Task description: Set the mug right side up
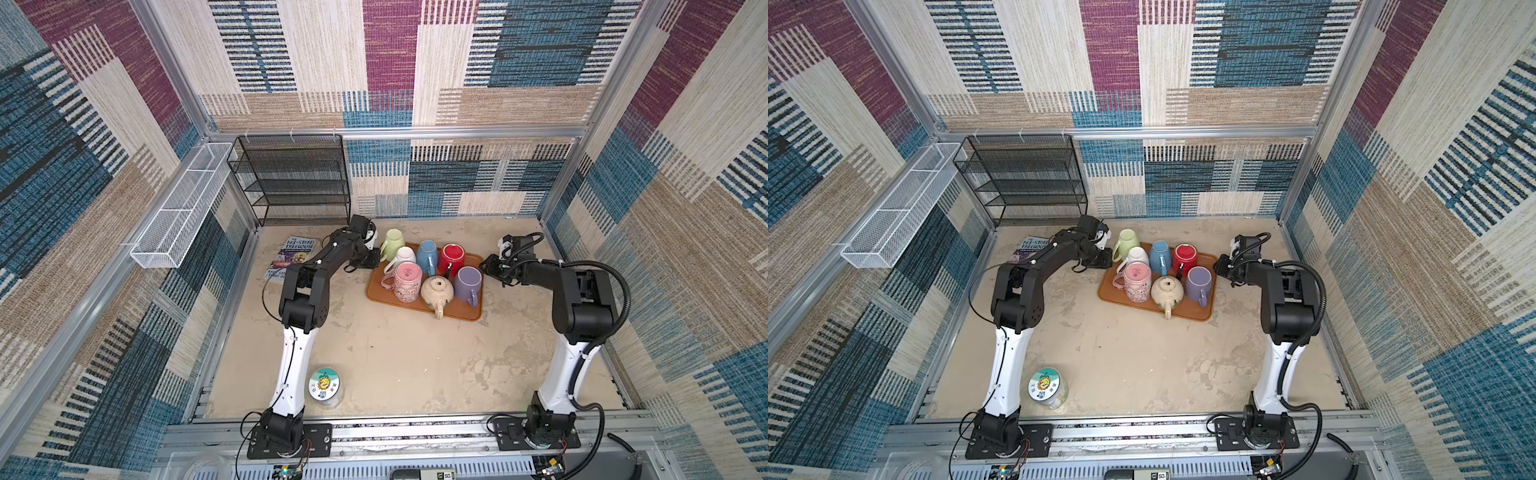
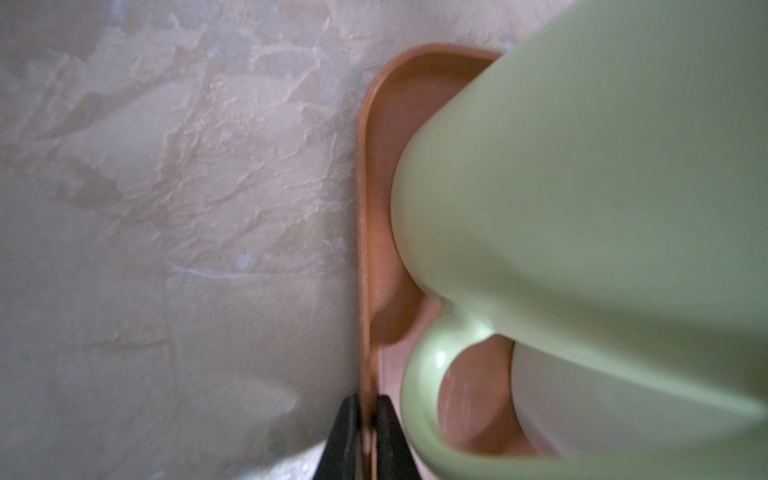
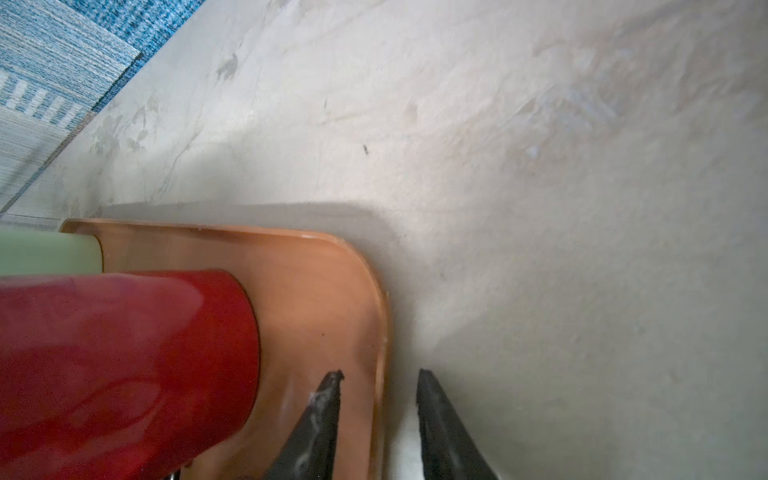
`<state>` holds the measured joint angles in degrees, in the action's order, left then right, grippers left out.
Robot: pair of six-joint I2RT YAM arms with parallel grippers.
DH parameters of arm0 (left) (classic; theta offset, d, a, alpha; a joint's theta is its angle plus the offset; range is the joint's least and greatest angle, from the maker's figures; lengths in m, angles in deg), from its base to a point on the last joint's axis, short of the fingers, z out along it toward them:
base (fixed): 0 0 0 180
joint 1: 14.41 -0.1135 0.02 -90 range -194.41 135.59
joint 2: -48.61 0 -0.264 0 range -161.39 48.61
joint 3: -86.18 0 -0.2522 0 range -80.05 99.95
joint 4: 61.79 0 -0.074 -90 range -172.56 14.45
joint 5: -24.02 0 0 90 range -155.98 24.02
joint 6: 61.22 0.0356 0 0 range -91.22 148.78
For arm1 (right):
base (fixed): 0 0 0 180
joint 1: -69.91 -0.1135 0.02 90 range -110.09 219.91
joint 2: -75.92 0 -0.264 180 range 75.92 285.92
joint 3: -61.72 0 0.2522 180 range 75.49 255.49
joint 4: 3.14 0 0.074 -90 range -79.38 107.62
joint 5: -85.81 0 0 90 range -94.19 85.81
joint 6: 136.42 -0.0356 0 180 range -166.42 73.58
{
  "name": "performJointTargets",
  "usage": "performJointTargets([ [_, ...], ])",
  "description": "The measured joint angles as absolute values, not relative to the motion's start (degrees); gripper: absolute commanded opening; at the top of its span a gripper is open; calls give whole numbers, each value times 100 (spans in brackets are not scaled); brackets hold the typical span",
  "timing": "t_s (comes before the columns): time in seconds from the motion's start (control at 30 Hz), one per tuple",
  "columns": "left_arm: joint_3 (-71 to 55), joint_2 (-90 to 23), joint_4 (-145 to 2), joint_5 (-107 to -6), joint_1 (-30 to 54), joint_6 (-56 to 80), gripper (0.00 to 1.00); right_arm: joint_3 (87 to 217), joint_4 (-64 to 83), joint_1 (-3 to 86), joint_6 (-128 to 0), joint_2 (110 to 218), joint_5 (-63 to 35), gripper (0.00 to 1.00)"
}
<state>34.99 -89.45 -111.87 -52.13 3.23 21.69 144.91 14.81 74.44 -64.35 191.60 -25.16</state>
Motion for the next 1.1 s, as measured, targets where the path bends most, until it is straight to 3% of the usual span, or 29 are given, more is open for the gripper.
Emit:
performJointTargets([
  [0.17,3479,-8930,-11187,-5235,330,2088,0,14568,1498,7387,-6411,19227,-2461,23],
  [0.57,2810,-8591,-10693,-5370,380,1929,0,14496,1450,7283,-6453,19203,-2151,0],
  [1.1,424,-7085,-10112,-5469,507,1207,0,14011,1531,7077,-6171,18810,-2133,0],
])
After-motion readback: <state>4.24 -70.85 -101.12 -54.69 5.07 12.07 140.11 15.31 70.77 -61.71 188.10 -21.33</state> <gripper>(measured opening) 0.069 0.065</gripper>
